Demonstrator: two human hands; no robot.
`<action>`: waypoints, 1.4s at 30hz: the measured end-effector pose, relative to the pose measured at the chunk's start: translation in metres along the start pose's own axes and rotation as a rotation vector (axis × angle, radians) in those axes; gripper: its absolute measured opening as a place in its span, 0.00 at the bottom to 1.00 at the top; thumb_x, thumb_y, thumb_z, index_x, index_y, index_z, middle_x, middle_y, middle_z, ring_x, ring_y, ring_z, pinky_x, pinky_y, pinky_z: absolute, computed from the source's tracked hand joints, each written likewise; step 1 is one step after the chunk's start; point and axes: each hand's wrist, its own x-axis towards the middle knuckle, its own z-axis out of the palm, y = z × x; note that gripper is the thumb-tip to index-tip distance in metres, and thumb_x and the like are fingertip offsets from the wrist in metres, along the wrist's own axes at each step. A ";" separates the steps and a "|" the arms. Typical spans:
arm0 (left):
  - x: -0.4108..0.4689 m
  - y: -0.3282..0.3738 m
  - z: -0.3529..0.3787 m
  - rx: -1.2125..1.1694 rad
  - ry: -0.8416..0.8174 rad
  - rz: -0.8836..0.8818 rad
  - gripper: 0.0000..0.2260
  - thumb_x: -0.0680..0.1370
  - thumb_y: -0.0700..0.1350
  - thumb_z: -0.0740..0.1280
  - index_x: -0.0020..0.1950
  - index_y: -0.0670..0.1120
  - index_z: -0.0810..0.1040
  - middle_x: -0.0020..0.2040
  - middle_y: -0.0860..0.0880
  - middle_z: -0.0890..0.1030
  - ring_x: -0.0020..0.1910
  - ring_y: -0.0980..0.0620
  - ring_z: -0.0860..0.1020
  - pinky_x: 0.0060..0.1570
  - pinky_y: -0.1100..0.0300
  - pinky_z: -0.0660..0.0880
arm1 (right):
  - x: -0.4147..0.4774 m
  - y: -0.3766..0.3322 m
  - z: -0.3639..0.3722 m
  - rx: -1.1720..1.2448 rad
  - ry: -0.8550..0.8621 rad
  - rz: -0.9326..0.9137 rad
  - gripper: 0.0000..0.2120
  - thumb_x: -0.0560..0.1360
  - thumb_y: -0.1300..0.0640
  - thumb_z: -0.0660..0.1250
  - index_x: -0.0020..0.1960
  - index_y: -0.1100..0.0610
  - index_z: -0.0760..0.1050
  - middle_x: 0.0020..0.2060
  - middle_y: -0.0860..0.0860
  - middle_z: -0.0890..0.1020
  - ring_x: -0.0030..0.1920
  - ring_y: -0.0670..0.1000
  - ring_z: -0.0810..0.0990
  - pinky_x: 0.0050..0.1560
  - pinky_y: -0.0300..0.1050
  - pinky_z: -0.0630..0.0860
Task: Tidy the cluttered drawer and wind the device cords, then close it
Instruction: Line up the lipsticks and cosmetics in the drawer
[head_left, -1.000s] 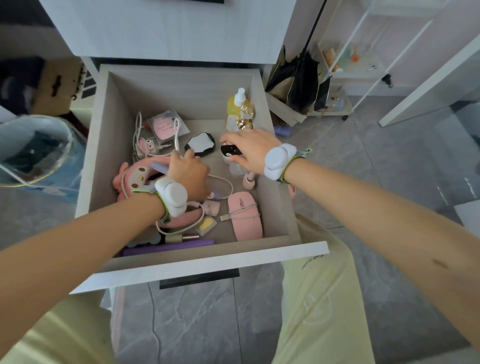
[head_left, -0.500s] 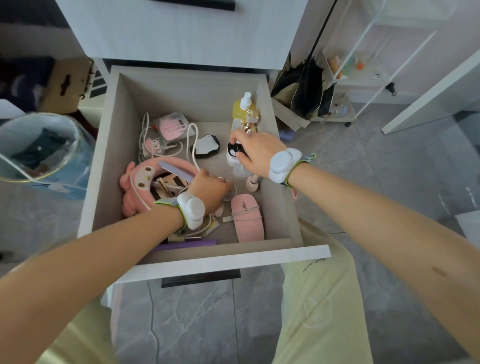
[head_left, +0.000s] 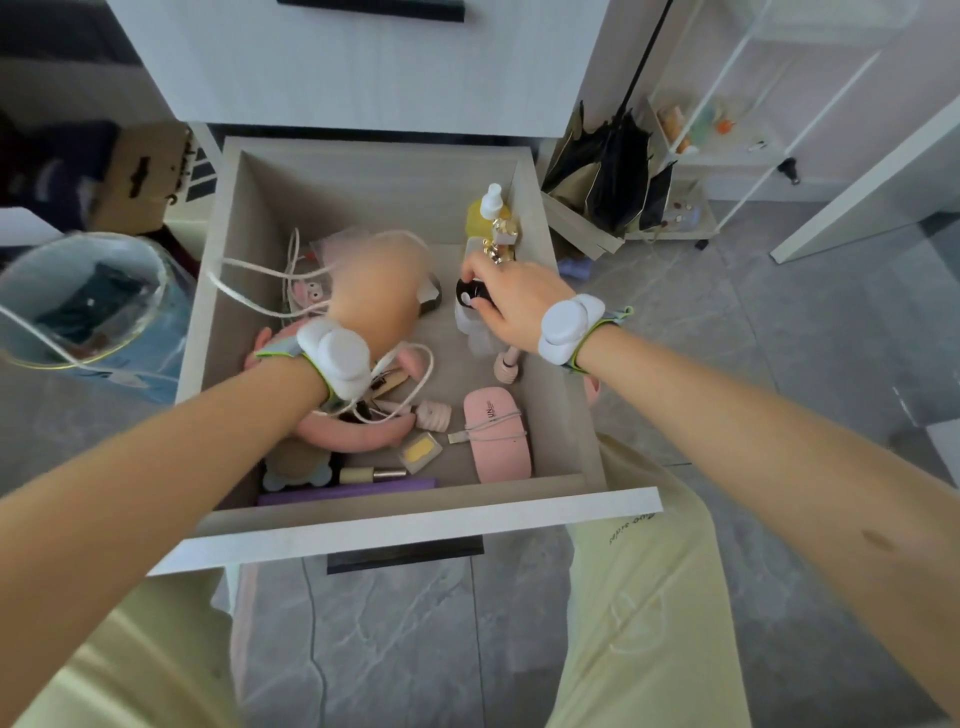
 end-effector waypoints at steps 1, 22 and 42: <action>0.005 -0.010 -0.005 0.004 0.046 -0.072 0.15 0.75 0.36 0.62 0.61 0.37 0.70 0.57 0.37 0.74 0.55 0.38 0.74 0.39 0.49 0.74 | 0.000 0.000 0.000 0.009 0.010 0.002 0.11 0.78 0.55 0.58 0.59 0.57 0.67 0.42 0.55 0.81 0.40 0.59 0.79 0.37 0.49 0.72; -0.022 0.057 0.029 -1.127 -0.260 -0.250 0.21 0.68 0.40 0.75 0.57 0.40 0.73 0.44 0.49 0.76 0.39 0.45 0.79 0.39 0.49 0.80 | 0.000 0.000 -0.005 -0.104 -0.155 -0.103 0.14 0.73 0.43 0.65 0.48 0.53 0.77 0.48 0.50 0.79 0.50 0.52 0.77 0.44 0.40 0.65; -0.022 0.093 0.049 -0.800 -0.381 -0.357 0.18 0.72 0.50 0.70 0.52 0.38 0.71 0.48 0.42 0.79 0.47 0.42 0.78 0.44 0.55 0.71 | 0.003 0.005 0.000 0.036 0.015 0.090 0.10 0.77 0.57 0.56 0.53 0.54 0.74 0.43 0.49 0.80 0.53 0.52 0.74 0.58 0.44 0.62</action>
